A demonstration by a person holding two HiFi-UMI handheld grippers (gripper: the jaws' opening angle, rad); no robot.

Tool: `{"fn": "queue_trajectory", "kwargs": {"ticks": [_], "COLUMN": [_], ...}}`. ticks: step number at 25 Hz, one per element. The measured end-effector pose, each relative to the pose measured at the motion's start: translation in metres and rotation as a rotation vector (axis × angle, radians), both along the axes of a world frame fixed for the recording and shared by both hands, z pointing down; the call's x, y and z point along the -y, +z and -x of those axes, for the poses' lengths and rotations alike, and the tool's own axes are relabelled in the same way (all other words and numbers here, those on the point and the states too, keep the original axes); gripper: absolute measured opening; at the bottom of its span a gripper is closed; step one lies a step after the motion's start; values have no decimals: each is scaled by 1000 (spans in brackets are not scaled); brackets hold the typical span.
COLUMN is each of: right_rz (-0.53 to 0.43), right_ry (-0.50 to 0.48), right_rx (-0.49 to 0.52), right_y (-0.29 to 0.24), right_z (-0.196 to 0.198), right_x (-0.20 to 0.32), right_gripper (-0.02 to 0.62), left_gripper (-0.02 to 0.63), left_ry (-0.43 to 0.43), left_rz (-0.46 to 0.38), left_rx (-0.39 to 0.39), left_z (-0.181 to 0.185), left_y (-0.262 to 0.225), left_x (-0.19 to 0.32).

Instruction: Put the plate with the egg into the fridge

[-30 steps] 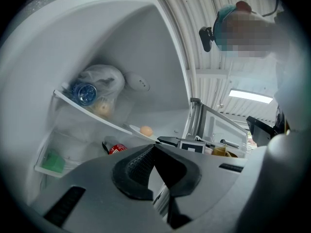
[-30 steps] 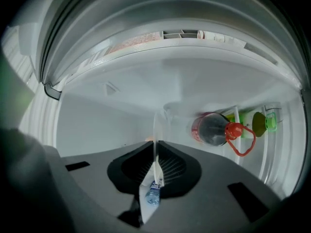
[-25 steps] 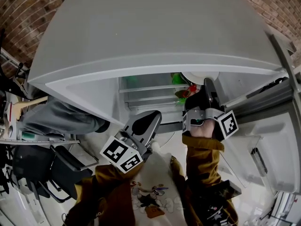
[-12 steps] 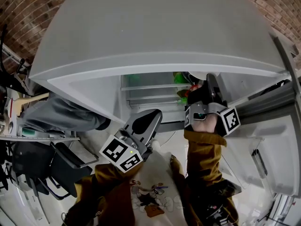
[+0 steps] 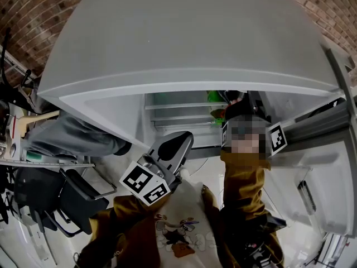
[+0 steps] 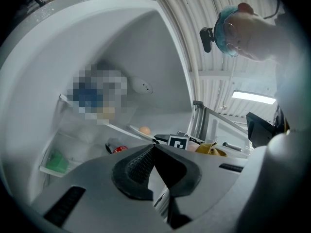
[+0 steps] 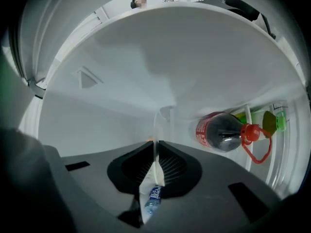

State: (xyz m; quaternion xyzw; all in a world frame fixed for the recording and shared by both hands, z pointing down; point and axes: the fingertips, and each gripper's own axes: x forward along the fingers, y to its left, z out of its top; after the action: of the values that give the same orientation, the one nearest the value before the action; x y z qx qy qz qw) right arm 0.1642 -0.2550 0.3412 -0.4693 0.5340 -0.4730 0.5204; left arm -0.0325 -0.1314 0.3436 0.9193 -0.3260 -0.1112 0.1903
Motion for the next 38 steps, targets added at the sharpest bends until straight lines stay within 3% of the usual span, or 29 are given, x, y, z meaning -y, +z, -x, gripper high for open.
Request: {"fn": "queue_trajectory", "kwargs": {"ticks": [16,35,38], "right_rz": [45,87,92], "right_ry": [6,23,4], "right_rx": [-23,-192,-246], "right_y": [0,-4,-8], "right_z": [-2,-4,-1], "right_x": [16,22,22], "right_gripper": [25,26,100], "left_gripper": [8,8,8], "left_ry": [-10,-16,-16], "left_rz": [8,37,39], "left_rx": [-19,-31,-31], "left_z": [1,4,4], "left_y": [1,8,9], "left_x": [1,-5,-6]}}
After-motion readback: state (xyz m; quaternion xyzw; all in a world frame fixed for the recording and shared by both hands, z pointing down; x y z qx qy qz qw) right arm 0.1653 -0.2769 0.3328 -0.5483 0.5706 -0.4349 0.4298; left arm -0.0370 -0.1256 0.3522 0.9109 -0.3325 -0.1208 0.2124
